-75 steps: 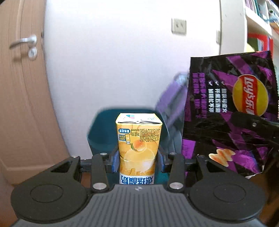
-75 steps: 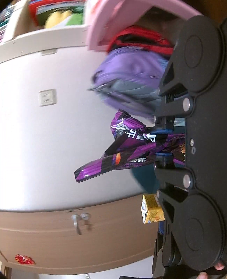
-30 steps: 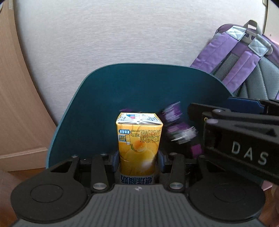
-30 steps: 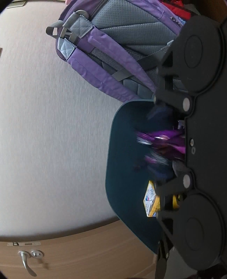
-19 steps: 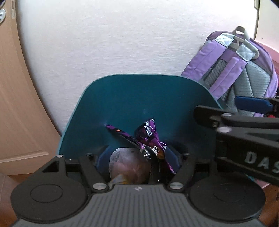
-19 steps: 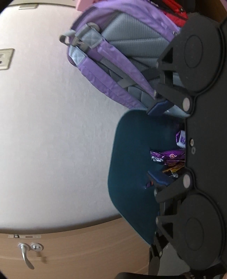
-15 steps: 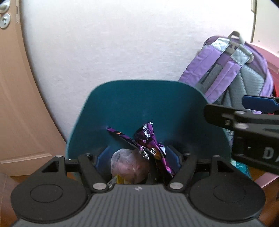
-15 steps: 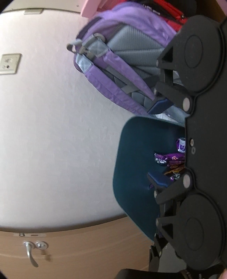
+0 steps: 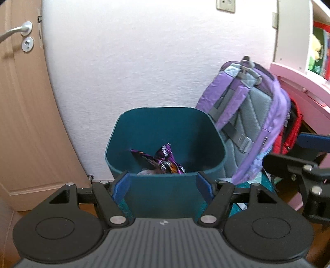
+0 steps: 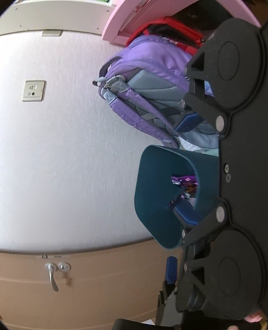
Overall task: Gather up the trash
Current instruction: 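Lower both tools down to the trash on the floor under the stool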
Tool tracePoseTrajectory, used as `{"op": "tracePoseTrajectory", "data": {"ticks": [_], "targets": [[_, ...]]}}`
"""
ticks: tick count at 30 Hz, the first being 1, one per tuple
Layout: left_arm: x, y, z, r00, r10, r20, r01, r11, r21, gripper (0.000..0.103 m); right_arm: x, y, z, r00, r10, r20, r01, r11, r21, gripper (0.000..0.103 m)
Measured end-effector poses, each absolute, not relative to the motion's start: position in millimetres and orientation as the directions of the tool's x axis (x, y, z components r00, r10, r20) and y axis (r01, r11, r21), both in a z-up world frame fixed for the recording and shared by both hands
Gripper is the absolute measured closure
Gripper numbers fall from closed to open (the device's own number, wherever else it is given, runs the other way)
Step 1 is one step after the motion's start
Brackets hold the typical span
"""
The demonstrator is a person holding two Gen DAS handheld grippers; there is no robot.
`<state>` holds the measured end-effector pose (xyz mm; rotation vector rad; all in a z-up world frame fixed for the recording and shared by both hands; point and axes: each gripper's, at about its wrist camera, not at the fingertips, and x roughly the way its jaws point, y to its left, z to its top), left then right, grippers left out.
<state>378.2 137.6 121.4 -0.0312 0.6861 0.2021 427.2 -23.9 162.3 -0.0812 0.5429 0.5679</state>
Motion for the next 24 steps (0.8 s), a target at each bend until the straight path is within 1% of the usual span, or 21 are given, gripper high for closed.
{"op": "tracePoseTrajectory", "data": {"ticks": [7,10,12,19,22,24], "targets": [[334,118,114,0.746,0.152,-0.648,-0.164,0.986,0.043,0.033,377,-54,153,0.682,0.505,-0.529,-0.556,0.828,0.074,0.02],[317,109,102,0.737,0.136,-0.663,-0.149,0.988,0.037,0.028,358,-67,141,0.666,0.509,-0.546,-0.561,0.823,0.084,0.018],[306,102,91,0.729,0.126,-0.673,-0.135,0.99,0.039,0.028,347,-75,132,0.655,0.51,-0.557,-0.563,0.821,0.09,0.016],[282,83,46,0.677,0.079,-0.732,-0.102,0.995,0.012,0.027,320,-97,84,0.607,0.5,-0.618,-0.54,0.83,0.141,0.011],[275,75,22,0.658,0.07,-0.75,-0.085,0.996,0.019,0.022,314,-105,55,0.585,0.483,-0.651,-0.514,0.842,0.162,0.008],[272,72,4,0.641,0.062,-0.765,-0.075,0.997,0.018,0.022,313,-110,33,0.564,0.474,-0.676,-0.498,0.849,0.18,0.006]]}}
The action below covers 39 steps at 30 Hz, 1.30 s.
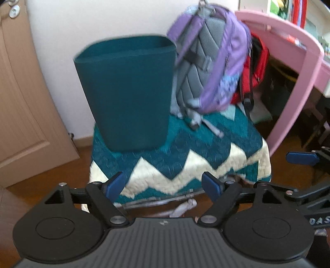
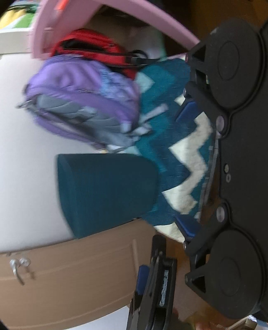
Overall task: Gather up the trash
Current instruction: 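Lower both tools down to the trash on the floor under the stool, then close left gripper on crumpled white paper while right closes on beige snack wrapper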
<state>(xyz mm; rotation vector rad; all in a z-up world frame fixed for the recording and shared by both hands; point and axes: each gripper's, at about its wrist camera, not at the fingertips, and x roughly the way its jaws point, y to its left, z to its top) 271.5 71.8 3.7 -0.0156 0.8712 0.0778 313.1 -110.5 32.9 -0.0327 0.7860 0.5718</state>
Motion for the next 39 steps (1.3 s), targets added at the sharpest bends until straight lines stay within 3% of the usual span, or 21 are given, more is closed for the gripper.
{"op": "tracePoseTrajectory", "data": {"ticks": [9,12,24,32,39], "targets": [[282,61,-83,0.54,-0.014,-0.842,-0.017,0.999,-0.028,0.019,323,-133,-72,0.485,0.379,-0.788,-0.388,0.901,0.194,0.004],[290,59,-122,0.483,-0.042,-0.875,0.002,0.999,-0.046,0.013,329,-137,-110,0.443,0.346,-0.827,-0.333,0.92,0.207,0.004],[325,37,-288,0.205,-0.065,-0.977,0.054,0.997,-0.055,0.013,358,-149,-261,0.215,0.257,-0.942,-0.119,0.964,0.236,0.008],[331,20,-378,0.099,-0.097,-0.99,0.132,0.988,-0.084,0.013,392,-142,-344,0.093,0.212,-0.973,-0.119,0.972,0.201,0.012],[329,3,-458,-0.048,-0.141,-0.989,0.171,0.974,-0.148,0.013,414,-129,-417,0.0,0.179,-0.984,-0.264,0.949,0.172,0.018]]}}
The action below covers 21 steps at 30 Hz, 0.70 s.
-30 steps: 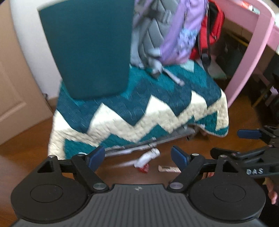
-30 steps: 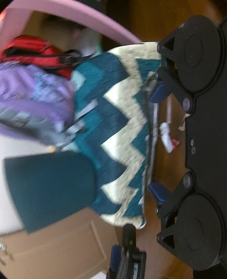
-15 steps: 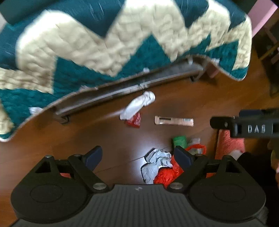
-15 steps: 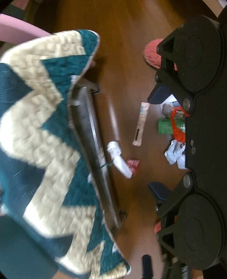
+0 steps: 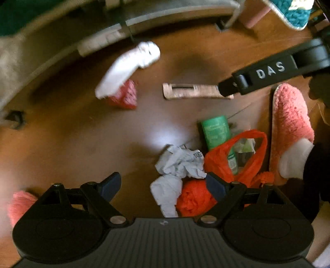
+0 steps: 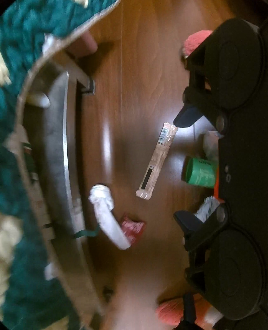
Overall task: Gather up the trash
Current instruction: 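Close left gripper on crumpled white paper while right closes on beige snack wrapper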
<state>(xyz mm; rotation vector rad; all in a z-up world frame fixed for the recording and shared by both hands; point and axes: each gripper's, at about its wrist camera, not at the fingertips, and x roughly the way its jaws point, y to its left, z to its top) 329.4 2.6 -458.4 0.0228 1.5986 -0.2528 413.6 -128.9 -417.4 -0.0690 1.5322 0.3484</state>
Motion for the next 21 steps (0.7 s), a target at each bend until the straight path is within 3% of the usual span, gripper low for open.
{"op": "tracePoseTrajectory", "data": {"ticks": [9,17,21], "targets": [[330,-8,-528,-0.136,-0.226,-0.964,0.102,0.965,-0.241,0.013,417,-107,-490,-0.063,0.172,-0.983,-0.488,0.854,0.181,0.028],[333,0,-558,-0.156,-0.252,-0.955,0.044,0.964,-0.261,0.013,412,-91,-517,-0.001,0.138,-0.99,-0.634,0.766,0.107,0.056],[335,-1,-567,-0.172,-0.27,-0.948,0.043,0.959,-0.281,0.015,410,-87,-523,0.007,0.14,-0.99,-0.65,0.753,0.102,0.06]]}}
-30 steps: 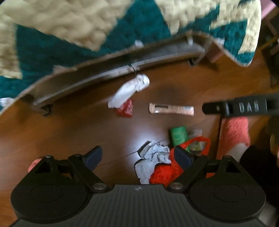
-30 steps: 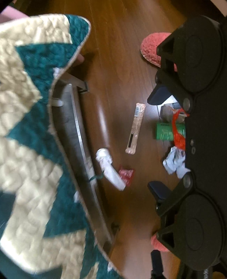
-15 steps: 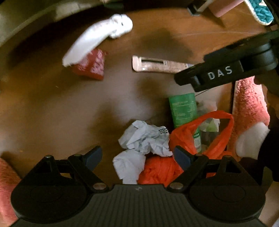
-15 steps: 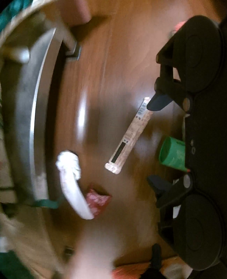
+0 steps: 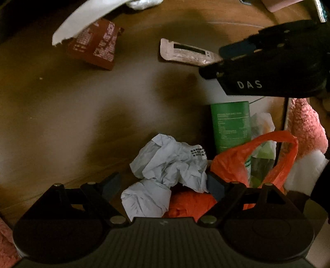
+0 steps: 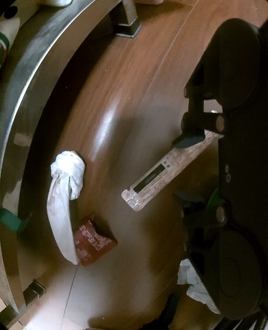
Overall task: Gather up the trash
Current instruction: 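Close left gripper on crumpled white paper while right closes on beige snack wrapper, then lift the white paper and beige wrapper up over the teal wastebasket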
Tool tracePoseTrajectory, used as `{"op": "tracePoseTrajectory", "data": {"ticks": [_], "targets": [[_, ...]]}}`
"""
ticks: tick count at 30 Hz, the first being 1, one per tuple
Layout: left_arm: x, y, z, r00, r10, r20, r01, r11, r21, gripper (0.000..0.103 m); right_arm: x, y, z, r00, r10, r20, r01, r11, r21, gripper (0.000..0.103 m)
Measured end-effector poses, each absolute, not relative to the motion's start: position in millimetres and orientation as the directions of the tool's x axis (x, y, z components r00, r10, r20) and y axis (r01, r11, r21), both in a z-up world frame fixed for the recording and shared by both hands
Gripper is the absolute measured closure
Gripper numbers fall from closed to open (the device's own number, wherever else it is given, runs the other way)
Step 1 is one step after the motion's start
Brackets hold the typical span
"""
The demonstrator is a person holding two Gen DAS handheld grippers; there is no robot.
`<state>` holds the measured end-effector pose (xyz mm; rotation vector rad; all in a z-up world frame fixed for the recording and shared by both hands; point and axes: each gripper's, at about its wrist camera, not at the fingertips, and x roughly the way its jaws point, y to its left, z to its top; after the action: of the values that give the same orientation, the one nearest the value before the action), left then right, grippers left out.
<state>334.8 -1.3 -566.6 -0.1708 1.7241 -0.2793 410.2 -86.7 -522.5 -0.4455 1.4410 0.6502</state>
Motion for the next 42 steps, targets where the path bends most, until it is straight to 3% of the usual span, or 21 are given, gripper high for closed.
{"op": "tracePoseTrajectory", "data": {"ticks": [4,5,6,16,19,27,33,42], "targets": [[341,-1,-574,-0.17,-0.252,-0.953,0.029,0.965,-0.261,0.024,409,-85,-523,0.056,0.126,-0.99,-0.664,0.746,0.058,0.072],[341,-2,-576,-0.171,-0.249,-0.953,0.028,0.966,-0.257,0.037,408,-84,-523,0.061,0.127,-0.99,-0.669,0.742,0.054,0.074],[340,-3,-578,-0.178,-0.251,-0.952,0.023,0.966,-0.259,0.042,407,-83,-523,0.069,0.125,-0.99,-0.677,0.735,0.046,0.074],[359,32,-585,-0.142,-0.256,-0.956,-0.049,0.967,-0.251,0.065,398,-74,-525,0.132,0.127,-0.983,-0.718,0.696,-0.006,0.083],[368,48,-583,-0.114,-0.242,-0.963,-0.075,0.969,-0.235,0.067,407,-78,-520,0.133,0.15,-0.98,-0.683,0.73,0.019,0.09],[381,78,-546,-0.059,-0.176,-0.983,-0.084,0.982,-0.171,0.069,427,-84,-481,0.166,0.212,-0.963,-0.652,0.757,0.055,0.094],[370,79,-477,0.004,-0.152,-0.988,-0.083,0.985,-0.152,0.069,421,-94,-421,0.201,0.245,-0.948,-0.636,0.769,0.064,0.097],[348,79,-323,0.22,-0.159,-0.962,-0.12,0.975,-0.189,0.069,384,-115,-298,0.335,0.326,-0.884,-0.604,0.795,0.064,0.097]]}}
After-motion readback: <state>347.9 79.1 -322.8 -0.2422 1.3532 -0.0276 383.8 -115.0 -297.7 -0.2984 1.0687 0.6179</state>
